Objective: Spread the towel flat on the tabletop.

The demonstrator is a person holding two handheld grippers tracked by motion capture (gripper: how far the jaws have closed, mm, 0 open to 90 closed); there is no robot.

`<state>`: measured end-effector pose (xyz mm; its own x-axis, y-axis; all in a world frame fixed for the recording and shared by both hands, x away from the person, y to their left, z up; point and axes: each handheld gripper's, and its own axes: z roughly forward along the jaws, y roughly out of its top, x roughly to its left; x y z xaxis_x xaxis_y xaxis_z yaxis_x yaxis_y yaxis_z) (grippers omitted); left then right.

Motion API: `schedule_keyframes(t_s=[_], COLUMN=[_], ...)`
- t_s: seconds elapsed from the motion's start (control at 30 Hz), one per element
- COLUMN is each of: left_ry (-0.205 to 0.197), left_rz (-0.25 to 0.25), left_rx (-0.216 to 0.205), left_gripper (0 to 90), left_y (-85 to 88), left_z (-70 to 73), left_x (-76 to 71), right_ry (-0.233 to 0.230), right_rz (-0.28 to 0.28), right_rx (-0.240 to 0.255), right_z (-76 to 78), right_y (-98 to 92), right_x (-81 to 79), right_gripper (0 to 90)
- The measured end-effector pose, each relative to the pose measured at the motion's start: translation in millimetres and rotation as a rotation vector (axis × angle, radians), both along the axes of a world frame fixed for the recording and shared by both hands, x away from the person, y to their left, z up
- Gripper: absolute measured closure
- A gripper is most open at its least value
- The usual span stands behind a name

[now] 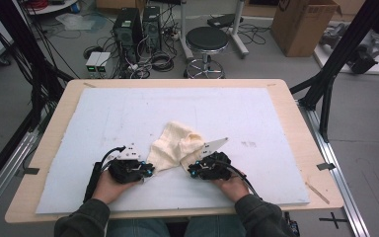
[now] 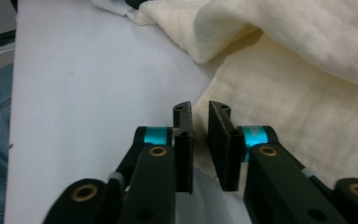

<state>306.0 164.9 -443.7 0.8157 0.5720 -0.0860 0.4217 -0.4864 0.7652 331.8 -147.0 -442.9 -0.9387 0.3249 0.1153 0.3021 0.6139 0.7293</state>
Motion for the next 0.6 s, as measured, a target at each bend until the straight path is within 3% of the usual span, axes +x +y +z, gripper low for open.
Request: schedule_keyframes(t_s=[0.33, 0.6], left_ry=[-0.001, -0.018], left_rz=[0.010, 0.020], left_rx=[-0.007, -0.038], left_gripper=[86.4, 88.1], left_y=[1.0, 5.1], left_z=[0.4, 5.0], left_x=[0.7, -0.5], right_ry=[-0.013, -0.028], right_rz=[-0.008, -0.024], right_rx=[-0.012, 0.035], right_z=[3.8, 16.6], right_y=[-4.7, -19.8], right_x=[1.7, -1.0], right_gripper=[88.4, 88.4])
